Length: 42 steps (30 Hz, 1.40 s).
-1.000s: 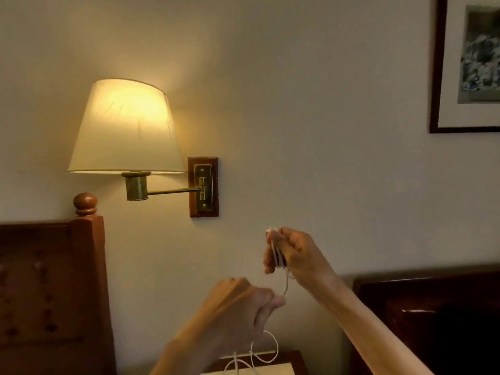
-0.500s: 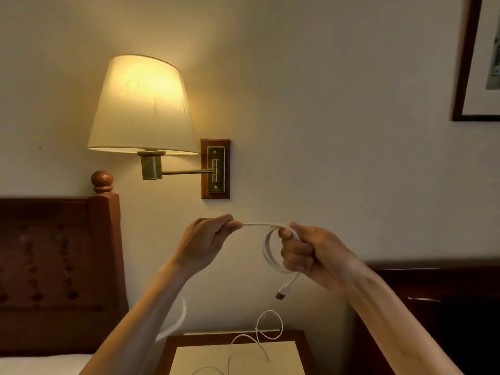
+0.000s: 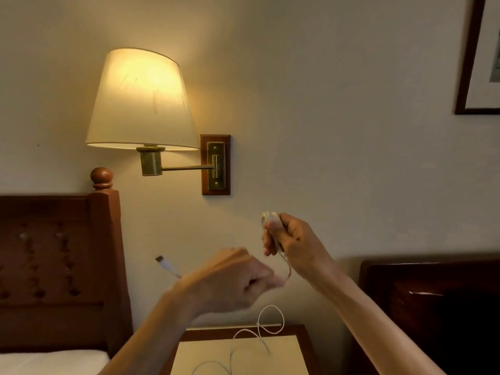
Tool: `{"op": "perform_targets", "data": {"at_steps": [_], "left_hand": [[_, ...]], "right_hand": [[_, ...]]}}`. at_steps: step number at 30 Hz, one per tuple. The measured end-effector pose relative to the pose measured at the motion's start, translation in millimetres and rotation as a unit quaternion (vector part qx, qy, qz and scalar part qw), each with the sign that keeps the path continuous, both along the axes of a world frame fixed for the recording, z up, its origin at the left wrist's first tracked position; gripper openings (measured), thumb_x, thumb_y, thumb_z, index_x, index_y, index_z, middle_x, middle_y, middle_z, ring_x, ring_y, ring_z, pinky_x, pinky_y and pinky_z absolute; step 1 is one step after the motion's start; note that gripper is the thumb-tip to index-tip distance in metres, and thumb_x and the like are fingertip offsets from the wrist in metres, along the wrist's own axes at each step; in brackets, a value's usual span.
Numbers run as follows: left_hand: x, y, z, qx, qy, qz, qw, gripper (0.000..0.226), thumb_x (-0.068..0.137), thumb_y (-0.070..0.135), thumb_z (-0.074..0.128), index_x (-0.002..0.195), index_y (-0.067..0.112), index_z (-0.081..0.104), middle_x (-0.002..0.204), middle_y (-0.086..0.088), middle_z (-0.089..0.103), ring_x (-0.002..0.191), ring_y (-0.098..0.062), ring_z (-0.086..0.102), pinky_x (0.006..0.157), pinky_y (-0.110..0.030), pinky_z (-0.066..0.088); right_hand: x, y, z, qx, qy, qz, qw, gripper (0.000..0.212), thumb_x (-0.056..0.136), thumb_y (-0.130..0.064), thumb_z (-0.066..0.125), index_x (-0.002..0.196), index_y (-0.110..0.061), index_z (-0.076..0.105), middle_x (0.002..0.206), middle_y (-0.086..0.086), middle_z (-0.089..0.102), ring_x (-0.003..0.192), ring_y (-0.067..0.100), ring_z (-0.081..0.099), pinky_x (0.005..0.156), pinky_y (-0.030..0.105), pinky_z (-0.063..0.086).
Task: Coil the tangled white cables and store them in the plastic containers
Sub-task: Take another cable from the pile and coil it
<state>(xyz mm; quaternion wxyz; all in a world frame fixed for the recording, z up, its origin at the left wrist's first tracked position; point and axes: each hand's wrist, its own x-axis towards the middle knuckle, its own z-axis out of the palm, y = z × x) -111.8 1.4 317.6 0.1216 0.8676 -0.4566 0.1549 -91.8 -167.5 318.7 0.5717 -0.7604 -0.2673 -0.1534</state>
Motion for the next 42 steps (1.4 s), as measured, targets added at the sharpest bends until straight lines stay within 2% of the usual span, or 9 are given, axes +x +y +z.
{"op": "perform_targets", "data": {"at_steps": [3, 6, 14, 20, 26, 29, 34, 37, 42], "left_hand": [[4, 13, 18, -0.102, -0.135, -0.041, 0.985, 0.033, 0.100, 0.041, 0.043, 0.080, 0.024, 0.064, 0.056, 0.021, 0.042, 0.044, -0.004, 0.046, 0.047, -0.014, 0.036], [18, 21, 22, -0.174, -0.171, -0.031, 0.969, 0.032, 0.099, 0.038, 0.045, 0.077, 0.023, 0.062, 0.056, 0.023, 0.039, 0.045, -0.001, 0.045, 0.049, -0.011, 0.033], [43, 14, -1, -0.323, -0.052, -0.036, 0.944, 0.043, 0.093, 0.044, 0.050, 0.071, 0.009, 0.062, 0.057, 0.005, 0.053, 0.050, -0.008, 0.047, 0.050, -0.015, 0.035], [53, 25, -24, -0.366, 0.027, -0.025, 0.930, 0.030, 0.094, 0.050, 0.046, 0.078, 0.027, 0.056, 0.064, 0.014, 0.049, 0.058, -0.005, 0.042, 0.053, -0.017, 0.034], [70, 41, -82, -0.414, 0.092, 0.037, 0.905, 0.026, 0.099, 0.034, 0.043, 0.097, 0.018, 0.064, 0.085, -0.003, 0.060, 0.072, -0.024, 0.056, 0.063, -0.046, 0.047], [63, 26, -85, -0.394, 0.115, 0.084, 0.908, 0.024, 0.100, 0.022, 0.045, 0.095, 0.024, 0.068, 0.092, -0.001, 0.060, 0.074, -0.020, 0.058, 0.061, -0.040, 0.049], [41, 8, -39, -0.573, 0.332, 0.053, 0.748, 0.023, 0.097, 0.013, 0.052, 0.094, 0.004, 0.073, 0.072, -0.009, 0.062, 0.060, -0.015, 0.055, 0.056, -0.026, 0.049], [35, -1, -27, -0.597, 0.434, 0.015, 0.674, 0.027, 0.096, 0.022, 0.054, 0.089, 0.004, 0.074, 0.072, -0.007, 0.060, 0.061, -0.015, 0.051, 0.060, -0.029, 0.044], [23, -17, -31, -0.550, 0.557, -0.012, 0.622, 0.026, 0.087, 0.031, 0.054, 0.069, 0.018, 0.068, 0.078, -0.005, 0.053, 0.074, -0.019, 0.048, 0.067, -0.033, 0.037]], "right_hand": [[-7, 2, -8, -0.045, 0.012, 0.027, 0.999, 0.027, 0.103, -0.021, 0.039, 0.093, -0.006, 0.059, 0.068, -0.002, 0.059, 0.062, 0.009, 0.056, 0.059, 0.018, 0.046], [-13, 3, -11, -0.030, 0.046, 0.062, 0.997, 0.030, 0.104, -0.023, 0.037, 0.093, -0.005, 0.057, 0.064, -0.001, 0.053, 0.059, 0.012, 0.048, 0.058, 0.022, 0.042], [-17, 1, -3, 0.046, 0.148, 0.125, 0.980, 0.039, 0.104, -0.019, 0.033, 0.075, -0.012, 0.058, 0.056, -0.003, 0.037, 0.053, 0.012, 0.032, 0.054, 0.026, 0.032], [-15, -10, 3, 0.134, 0.217, 0.180, 0.950, 0.037, 0.100, -0.010, 0.027, 0.073, -0.008, 0.052, 0.053, -0.004, 0.029, 0.048, 0.012, 0.025, 0.049, 0.025, 0.026], [-7, -24, 9, 0.231, 0.271, 0.230, 0.906, 0.037, 0.098, -0.014, 0.030, 0.069, -0.010, 0.052, 0.059, -0.003, 0.017, 0.051, 0.011, 0.014, 0.050, 0.026, 0.020], [0, -21, 8, 0.257, 0.291, 0.242, 0.889, 0.038, 0.099, -0.014, 0.029, 0.069, -0.010, 0.053, 0.058, -0.004, 0.017, 0.050, 0.010, 0.012, 0.048, 0.025, 0.021], [2, -15, 6, 0.262, 0.305, 0.249, 0.881, 0.036, 0.098, -0.012, 0.028, 0.071, -0.010, 0.051, 0.057, -0.005, 0.018, 0.051, 0.010, 0.012, 0.048, 0.024, 0.022], [0, -12, 6, 0.267, 0.303, 0.252, 0.879, 0.034, 0.099, -0.012, 0.028, 0.073, -0.009, 0.050, 0.058, -0.004, 0.020, 0.051, 0.010, 0.014, 0.048, 0.024, 0.025], [0, -8, 5, 0.246, 0.283, 0.202, 0.905, 0.035, 0.101, -0.012, 0.026, 0.073, -0.008, 0.049, 0.058, -0.003, 0.020, 0.049, 0.010, 0.016, 0.046, 0.023, 0.025]]}}
